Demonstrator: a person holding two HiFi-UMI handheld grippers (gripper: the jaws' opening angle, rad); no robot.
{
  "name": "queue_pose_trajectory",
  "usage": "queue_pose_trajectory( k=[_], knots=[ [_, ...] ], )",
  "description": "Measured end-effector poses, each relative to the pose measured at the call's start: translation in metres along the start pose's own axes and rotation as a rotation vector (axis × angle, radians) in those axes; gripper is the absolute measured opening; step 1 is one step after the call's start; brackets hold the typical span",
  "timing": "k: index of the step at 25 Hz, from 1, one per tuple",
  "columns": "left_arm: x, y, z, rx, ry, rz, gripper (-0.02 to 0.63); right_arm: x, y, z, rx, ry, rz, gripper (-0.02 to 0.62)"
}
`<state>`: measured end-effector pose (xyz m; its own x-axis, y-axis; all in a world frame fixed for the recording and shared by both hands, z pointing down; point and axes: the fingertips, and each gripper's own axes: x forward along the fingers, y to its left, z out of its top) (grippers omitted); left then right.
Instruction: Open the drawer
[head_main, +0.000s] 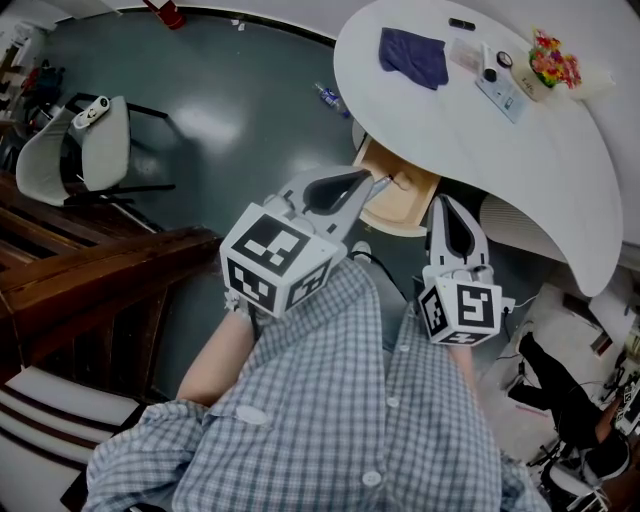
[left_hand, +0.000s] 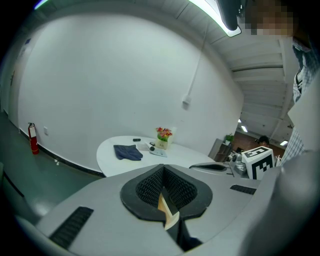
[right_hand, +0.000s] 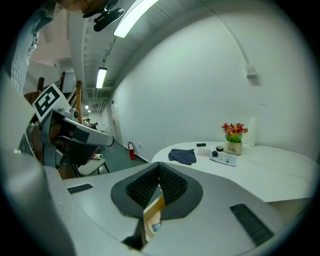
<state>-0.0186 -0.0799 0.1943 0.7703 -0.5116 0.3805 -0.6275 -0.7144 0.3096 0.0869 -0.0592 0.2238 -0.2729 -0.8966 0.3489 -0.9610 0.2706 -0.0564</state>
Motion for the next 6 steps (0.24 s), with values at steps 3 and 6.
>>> queue_pose_trajectory(
  k=[3, 6],
  knots=[
    [-0.0016, -0.0006, -0.0002, 0.0, 0.001, 0.0, 0.003, -0.0009, 0.0014, -0.0002, 0.002, 0.003, 0.002, 0.009],
    [-0.0039, -0.0016, -0.0004, -0.001, 0.001, 0.0, 0.003, -0.0025, 0.0041, -0.0005, 0.001, 0.007, 0.006, 0.009]
  ],
)
